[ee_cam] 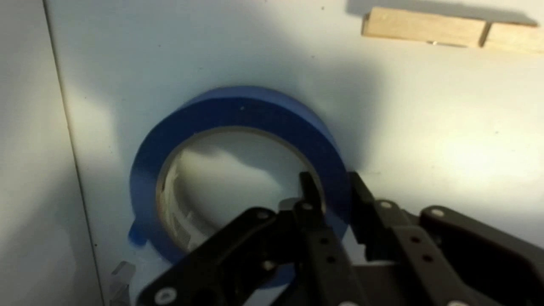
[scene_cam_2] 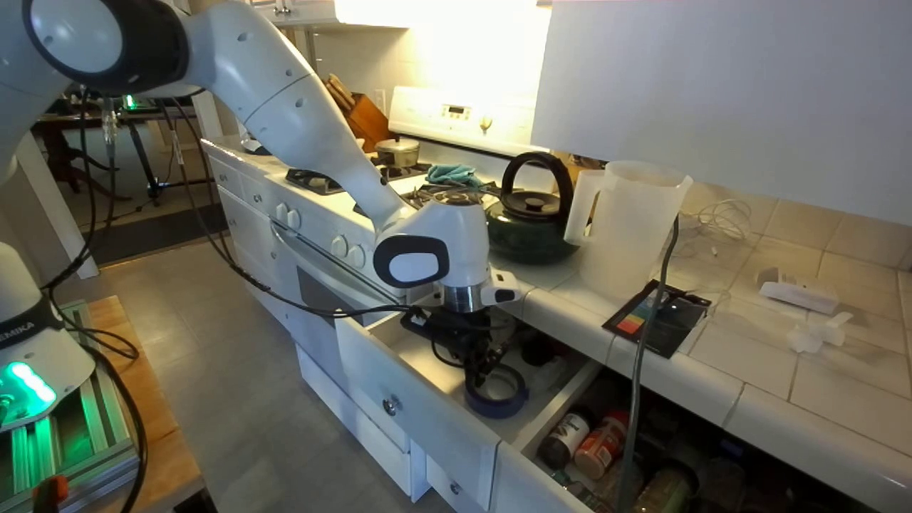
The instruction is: Move the tape closer to the tea kettle
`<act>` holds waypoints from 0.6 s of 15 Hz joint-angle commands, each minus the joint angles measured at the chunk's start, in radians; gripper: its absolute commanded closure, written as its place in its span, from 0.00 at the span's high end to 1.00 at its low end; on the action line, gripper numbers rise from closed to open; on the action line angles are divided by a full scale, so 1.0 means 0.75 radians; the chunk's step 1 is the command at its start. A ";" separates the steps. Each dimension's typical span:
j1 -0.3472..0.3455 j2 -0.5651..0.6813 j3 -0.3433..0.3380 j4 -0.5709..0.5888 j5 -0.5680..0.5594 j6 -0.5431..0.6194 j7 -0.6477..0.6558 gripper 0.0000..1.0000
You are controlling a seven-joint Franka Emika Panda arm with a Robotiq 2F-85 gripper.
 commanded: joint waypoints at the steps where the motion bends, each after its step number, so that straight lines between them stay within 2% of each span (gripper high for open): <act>1: -0.007 -0.004 -0.005 -0.004 -0.043 0.029 0.046 0.05; 2: -0.001 -0.016 -0.014 -0.016 -0.042 0.033 0.063 0.07; 9: -0.004 -0.154 -0.030 -0.153 -0.017 0.080 0.236 0.06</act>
